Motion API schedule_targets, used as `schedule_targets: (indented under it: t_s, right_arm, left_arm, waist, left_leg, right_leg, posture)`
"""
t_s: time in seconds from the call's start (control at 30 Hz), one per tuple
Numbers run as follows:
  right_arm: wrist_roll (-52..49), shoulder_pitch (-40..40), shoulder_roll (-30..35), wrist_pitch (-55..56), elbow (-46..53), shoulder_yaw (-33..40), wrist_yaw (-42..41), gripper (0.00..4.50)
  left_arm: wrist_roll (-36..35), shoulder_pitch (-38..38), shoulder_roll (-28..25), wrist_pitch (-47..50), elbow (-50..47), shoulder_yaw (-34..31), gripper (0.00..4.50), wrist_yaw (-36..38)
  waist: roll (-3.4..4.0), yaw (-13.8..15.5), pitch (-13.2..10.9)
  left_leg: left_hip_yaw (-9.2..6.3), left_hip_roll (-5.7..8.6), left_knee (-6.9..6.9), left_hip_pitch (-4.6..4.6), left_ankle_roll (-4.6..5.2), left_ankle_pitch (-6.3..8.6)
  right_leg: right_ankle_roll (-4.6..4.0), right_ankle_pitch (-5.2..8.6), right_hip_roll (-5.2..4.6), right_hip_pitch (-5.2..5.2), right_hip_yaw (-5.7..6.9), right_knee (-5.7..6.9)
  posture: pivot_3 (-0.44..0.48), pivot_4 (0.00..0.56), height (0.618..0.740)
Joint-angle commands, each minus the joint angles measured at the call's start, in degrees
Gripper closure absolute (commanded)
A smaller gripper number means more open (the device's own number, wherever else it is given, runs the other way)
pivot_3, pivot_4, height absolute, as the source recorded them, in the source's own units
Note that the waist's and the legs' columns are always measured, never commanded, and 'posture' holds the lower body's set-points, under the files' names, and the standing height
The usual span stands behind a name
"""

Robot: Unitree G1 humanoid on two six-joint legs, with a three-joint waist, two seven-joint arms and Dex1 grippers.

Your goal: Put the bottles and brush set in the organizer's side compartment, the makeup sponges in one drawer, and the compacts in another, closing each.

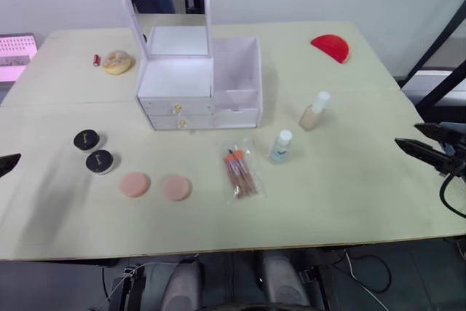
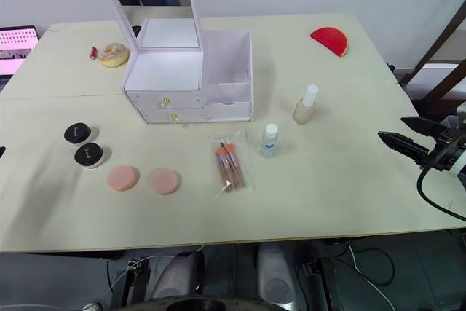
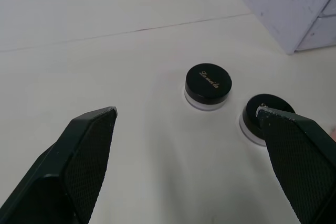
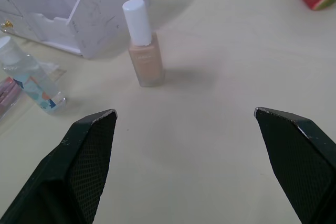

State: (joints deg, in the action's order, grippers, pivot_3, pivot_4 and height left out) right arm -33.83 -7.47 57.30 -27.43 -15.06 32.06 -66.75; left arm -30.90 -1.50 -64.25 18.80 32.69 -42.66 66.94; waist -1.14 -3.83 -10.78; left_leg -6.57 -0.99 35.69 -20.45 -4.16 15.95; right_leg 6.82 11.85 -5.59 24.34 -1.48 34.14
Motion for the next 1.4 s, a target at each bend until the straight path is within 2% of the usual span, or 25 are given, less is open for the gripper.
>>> schedule_targets:
  t_s: [0.03,0.63,0.87,0.97,1.13,1.3,1.4]
  right_arm:
    - [-0.3,-1.0,0.4,0.8,0.5,0.9,0.0,0.0]
    - [0.1,-1.5,0.0,1.1,0.7,0.1,1.8,0.0]
    - [0.3,-2.3,-0.5,0.7,1.5,-0.8,3.7,0.0]
    - [0.4,-2.9,-1.0,-0.1,3.1,-2.1,5.0,0.0]
    - [-1.5,-5.6,-2.4,-5.9,10.1,-6.2,7.6,0.0]
    - [-3.1,-8.2,-2.8,-10.7,16.4,-9.4,9.3,0.0]
    - [-1.9,-10.5,-2.7,-11.5,16.6,-11.4,10.6,0.0]
  left_arm:
    - [0.9,-0.6,-1.5,-2.0,-0.3,-2.5,0.01,0.0]
    - [0.9,1.4,-1.2,-1.8,1.5,-2.1,0.01,-0.1]
    - [3.0,2.4,0.5,-3.5,-0.2,2.0,0.01,-0.1]
    - [2.9,2.4,1.8,-2.7,-4.9,4.3,0.01,-0.1]
    - [-2.0,1.7,5.4,4.6,-25.0,10.0,0.01,0.8]
    - [-10.3,-0.9,6.5,14.2,-43.8,11.3,0.01,0.5]
    - [-13.1,-0.9,6.8,17.6,-49.7,11.4,0.01,-1.1]
  waist:
    - [0.0,0.0,0.0]
    - [0.0,0.0,0.0]
    - [0.01,0.1,0.0]
    - [0.01,0.1,0.0]
    - [0.01,0.5,0.0]
    - [0.01,0.8,0.0]
    - [0.01,1.0,0.0]
  left_leg:
    - [0.0,0.0,0.0,0.0,0.0,0.0]
    - [0.0,0.0,0.02,0.01,0.0,0.0]
    - [0.0,0.0,0.03,0.04,0.01,0.0]
    - [0.0,0.0,0.05,0.04,0.01,-0.01]
    - [0.0,0.0,0.29,-0.03,0.0,-0.01]
    - [0.0,0.0,0.31,-0.01,0.01,0.0]
    - [-0.01,0.0,0.33,-0.01,0.01,0.0]
  right_leg:
    - [0.0,0.0,0.0,0.0,0.0,0.0]
    - [0.0,-0.01,0.0,-0.01,0.0,0.04]
    - [-0.03,-0.03,0.0,-0.03,-0.01,0.07]
    - [-0.06,-0.05,0.0,-0.04,-0.01,0.08]
    - [-0.18,-0.15,0.01,-0.08,-0.02,0.13]
    - [-0.19,-0.16,0.01,-0.12,-0.03,0.12]
    - [-0.2,-0.16,0.01,-0.12,-0.03,0.13]
  posture:
    - [0.0,0.15,0.739]
    - [0.0,0.15,0.739]
    - [0.0,0.15,0.739]
    - [0.0,0.15,0.739]
    - [0.0,0.15,0.739]
    - [0.0,0.15,0.739]
    - [0.0,0.15,0.739]
